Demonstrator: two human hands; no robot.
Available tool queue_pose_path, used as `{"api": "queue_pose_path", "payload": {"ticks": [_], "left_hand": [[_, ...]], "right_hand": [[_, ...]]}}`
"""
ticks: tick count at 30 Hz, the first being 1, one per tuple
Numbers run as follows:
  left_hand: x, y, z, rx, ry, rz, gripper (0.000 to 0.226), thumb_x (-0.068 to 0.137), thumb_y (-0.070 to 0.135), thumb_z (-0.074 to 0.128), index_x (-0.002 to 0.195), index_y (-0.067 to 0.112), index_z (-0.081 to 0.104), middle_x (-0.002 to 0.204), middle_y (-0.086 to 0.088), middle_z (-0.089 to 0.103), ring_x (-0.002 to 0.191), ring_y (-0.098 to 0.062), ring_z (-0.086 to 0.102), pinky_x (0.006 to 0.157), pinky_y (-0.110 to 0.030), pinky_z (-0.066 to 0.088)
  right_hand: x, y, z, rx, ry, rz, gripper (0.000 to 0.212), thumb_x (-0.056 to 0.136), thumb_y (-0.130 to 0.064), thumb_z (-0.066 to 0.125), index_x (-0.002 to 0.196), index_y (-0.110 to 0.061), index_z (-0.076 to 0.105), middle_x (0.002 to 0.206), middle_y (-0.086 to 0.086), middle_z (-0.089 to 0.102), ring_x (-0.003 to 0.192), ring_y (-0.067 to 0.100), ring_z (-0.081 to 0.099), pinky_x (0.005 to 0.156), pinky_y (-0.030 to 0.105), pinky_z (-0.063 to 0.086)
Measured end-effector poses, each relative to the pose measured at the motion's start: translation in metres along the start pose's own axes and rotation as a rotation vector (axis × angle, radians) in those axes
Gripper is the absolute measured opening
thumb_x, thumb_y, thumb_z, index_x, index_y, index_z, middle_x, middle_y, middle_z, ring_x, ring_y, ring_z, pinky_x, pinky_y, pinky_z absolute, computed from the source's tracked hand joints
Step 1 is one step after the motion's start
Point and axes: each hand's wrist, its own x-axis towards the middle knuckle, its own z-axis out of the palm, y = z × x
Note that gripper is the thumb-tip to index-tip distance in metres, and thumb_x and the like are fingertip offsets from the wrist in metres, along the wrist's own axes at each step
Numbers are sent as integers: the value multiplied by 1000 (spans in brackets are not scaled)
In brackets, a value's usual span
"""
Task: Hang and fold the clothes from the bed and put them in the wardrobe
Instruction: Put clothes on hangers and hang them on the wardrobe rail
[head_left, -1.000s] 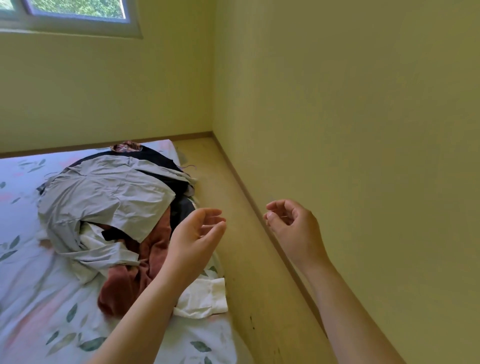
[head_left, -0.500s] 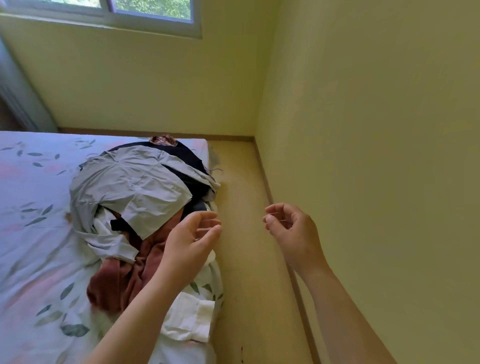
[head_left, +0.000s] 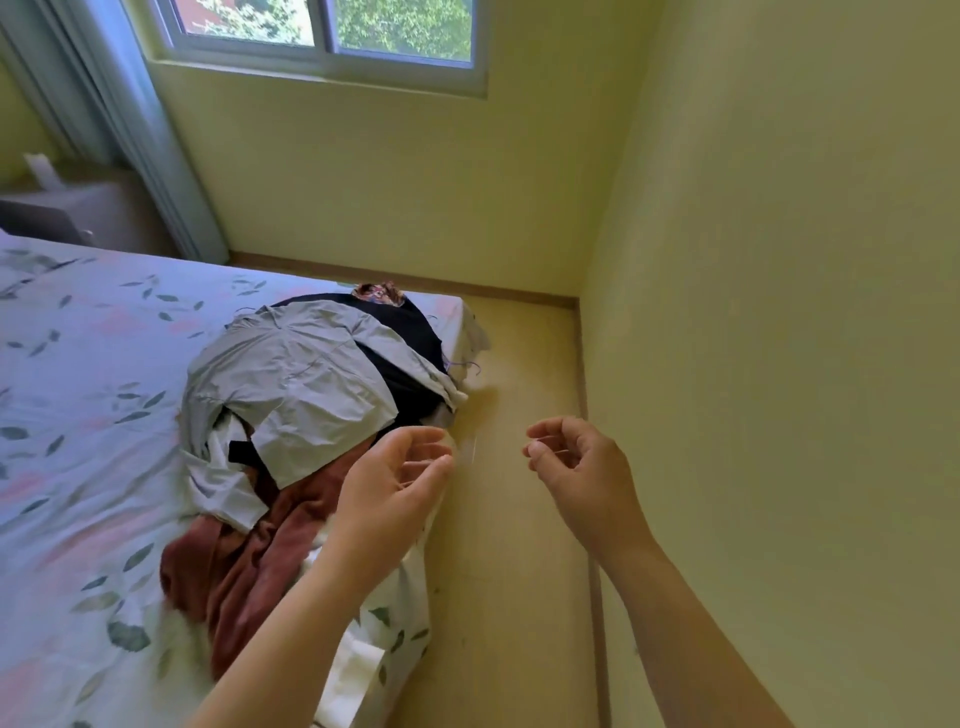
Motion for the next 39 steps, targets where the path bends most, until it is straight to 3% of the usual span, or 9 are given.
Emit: {"api": "queue_pose_path", "payload": {"ticks": [5,16,24,30,39], "left_hand": [[29,-8,6,55,76,-29,20,90,16,65,109,21,65,97,2,71,84,0,66,67,-8,49],[173,-26,-9,60,195,5,21,90,21,66,111,22,65,98,9,71,86,6,65,67,-6,49],[282,-22,-15,57,262,-40,20,90,20,66,110,24,65,98,7,71,87,2,66,71,-9,49],[369,-21,9,74,309,-75,19,91,18,65,109,25,64,98,7,71,86,4,65,76,-14,50],[481,-7,58,81,517,-147,19,90,17,65,106,28,64,98,11,70,87,6,64,70,-7,48]], "right_hand": [[43,12,15,-6,-116,-19,13,90,-17,63,90,-30,65,81,-5,70,77,9,67,72,28,57],[195,5,60,-88,-216,-99,8,88,-16,67,90,-23,68,78,-4,70,74,11,68,72,33,58],[316,-6,89,-116,-257,-152,8,88,-16,66,91,-23,69,79,-8,70,69,1,65,60,11,47],[418,8,102,-28,-349,-122,9,90,-13,64,95,-18,68,83,-3,71,76,11,69,71,27,57],[581,19,97,6,-516,-185,8,90,-15,64,95,-20,68,84,-2,70,79,12,68,66,17,51]]}}
